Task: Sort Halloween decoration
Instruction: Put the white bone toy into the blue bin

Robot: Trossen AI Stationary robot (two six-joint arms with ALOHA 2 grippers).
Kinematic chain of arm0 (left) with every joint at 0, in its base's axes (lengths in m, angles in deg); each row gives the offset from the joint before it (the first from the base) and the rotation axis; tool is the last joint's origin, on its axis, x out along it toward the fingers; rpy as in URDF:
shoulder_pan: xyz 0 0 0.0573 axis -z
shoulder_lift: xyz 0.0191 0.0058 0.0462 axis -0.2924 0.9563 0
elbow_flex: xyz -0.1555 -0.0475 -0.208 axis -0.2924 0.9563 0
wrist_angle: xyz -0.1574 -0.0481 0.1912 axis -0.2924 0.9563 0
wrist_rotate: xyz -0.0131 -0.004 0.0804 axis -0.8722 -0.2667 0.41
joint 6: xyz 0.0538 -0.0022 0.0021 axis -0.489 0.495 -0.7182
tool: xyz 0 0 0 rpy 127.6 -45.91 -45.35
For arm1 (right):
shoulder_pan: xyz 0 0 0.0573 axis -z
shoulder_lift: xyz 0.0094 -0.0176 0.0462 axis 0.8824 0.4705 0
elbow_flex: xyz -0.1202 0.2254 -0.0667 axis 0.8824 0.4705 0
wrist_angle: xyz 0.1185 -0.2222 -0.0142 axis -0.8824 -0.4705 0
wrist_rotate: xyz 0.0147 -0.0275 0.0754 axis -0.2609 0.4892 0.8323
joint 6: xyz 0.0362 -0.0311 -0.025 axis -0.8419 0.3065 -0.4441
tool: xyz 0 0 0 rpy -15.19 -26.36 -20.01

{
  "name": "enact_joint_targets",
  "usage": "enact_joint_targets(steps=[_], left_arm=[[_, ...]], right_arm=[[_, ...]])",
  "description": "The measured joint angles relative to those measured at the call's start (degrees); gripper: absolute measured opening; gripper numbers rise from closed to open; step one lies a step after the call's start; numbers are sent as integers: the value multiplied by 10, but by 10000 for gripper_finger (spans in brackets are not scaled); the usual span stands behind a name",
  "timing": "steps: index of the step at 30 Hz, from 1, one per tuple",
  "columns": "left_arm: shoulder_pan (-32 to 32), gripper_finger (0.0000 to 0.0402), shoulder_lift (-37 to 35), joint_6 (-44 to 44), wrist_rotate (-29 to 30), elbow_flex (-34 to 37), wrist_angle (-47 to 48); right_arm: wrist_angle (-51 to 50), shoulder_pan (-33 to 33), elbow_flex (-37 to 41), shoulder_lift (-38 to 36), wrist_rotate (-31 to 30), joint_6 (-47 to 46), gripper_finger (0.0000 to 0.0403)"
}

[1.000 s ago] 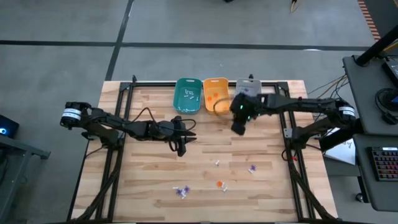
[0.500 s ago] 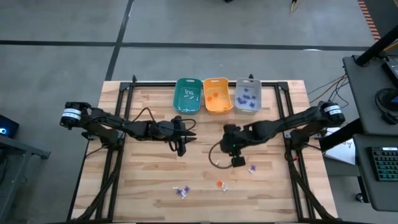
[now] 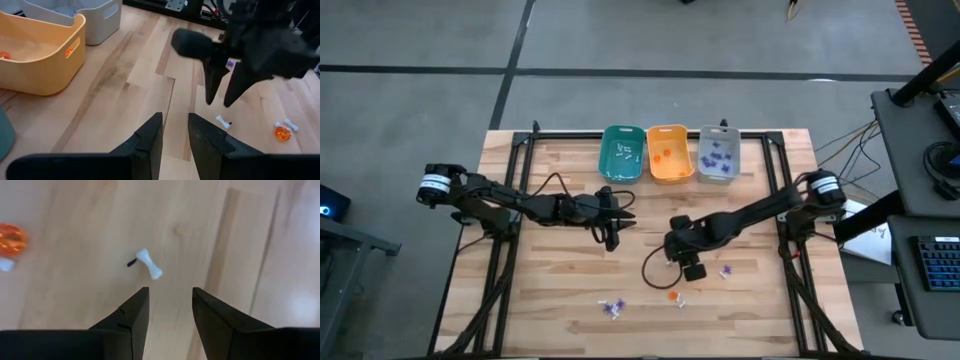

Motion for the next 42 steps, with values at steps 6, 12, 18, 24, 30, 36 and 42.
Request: enact_joint_targets(steps=[6,12,18,24,30,36,42], left_arm=[[0,75,0,0,0,0,0],[0,75,0,0,0,0,0],[0,75,0,0,0,0,1],[0,75,0,0,0,0,1],[0,75,0,5,0,0,1],[0,75,0,5,0,0,1],[0,75,0,5,0,0,1]], right_arm=[[13,0,0,27,0,17,133],[40,0,0,28,12,29,136],[54,0,1,28,12,38,132],[92,0,20,28,13,38,124],[114,0,39,28,13,32,123],[143,0,60,27,14,34,123],[165,0,74,26,15,37,103]])
